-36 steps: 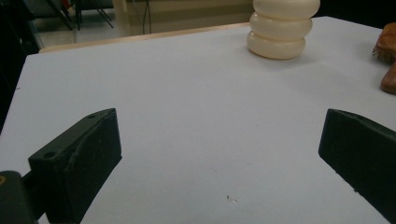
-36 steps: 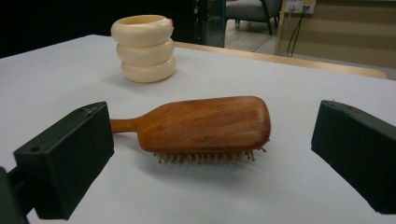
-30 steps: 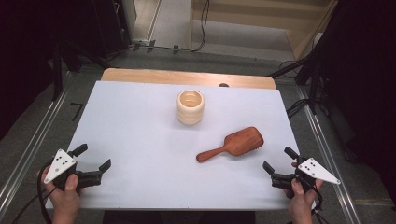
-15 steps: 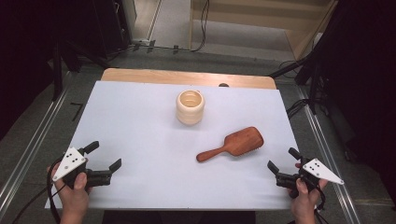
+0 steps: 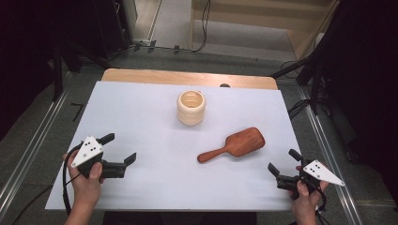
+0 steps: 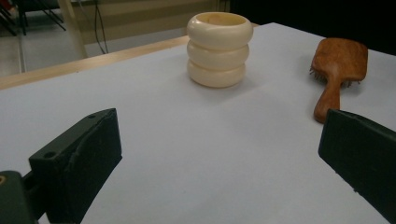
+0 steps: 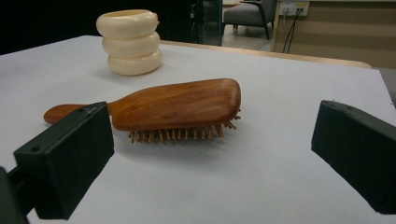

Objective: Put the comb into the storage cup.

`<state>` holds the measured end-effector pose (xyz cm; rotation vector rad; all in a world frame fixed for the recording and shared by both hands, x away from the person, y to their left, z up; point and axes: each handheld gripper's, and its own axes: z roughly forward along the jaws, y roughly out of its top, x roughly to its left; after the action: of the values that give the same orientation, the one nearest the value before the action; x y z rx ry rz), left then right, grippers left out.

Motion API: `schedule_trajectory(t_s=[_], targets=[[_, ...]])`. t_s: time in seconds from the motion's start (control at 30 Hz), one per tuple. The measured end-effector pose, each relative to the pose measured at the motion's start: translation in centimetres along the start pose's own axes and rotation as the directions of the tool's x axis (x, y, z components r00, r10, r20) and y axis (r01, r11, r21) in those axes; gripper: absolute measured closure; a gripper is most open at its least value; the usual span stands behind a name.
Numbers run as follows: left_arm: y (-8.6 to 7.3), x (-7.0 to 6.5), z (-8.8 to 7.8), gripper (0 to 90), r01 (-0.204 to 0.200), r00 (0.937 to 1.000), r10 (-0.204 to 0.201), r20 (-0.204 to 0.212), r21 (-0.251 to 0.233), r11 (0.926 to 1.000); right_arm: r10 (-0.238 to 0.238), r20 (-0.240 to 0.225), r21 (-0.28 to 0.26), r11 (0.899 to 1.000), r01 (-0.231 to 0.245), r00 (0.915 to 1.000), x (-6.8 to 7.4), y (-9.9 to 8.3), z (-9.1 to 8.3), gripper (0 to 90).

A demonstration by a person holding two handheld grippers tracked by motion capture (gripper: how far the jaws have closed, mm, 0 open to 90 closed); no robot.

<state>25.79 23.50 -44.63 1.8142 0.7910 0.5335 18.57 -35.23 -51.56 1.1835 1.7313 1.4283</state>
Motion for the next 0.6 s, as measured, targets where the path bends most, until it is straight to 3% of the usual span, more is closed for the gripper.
schedule_trajectory(t_s=[0.2,0.47,0.6], targets=[[0.8,-0.9,1.1,0.0,-0.028,0.9996,0.028,0.011,0.015,0.9995,0.014,-0.001,-0.010,1.000,-0.014,0.9999,-0.1,0.0,0.0,0.0],[1.8,-2.4,3.2,0.0,-0.060,0.9967,0.058,0.057,0.041,0.9974,0.015,-0.008,-0.012,1.000,-0.015,0.9999,-0.1,-0.1,0.0,0.0],[2.5,-3.4,5.0,0.0,-0.081,0.9924,0.075,0.098,0.062,0.9948,0.011,-0.013,-0.008,1.000,-0.011,0.9999,-0.1,-0.1,0.0,0.0]])
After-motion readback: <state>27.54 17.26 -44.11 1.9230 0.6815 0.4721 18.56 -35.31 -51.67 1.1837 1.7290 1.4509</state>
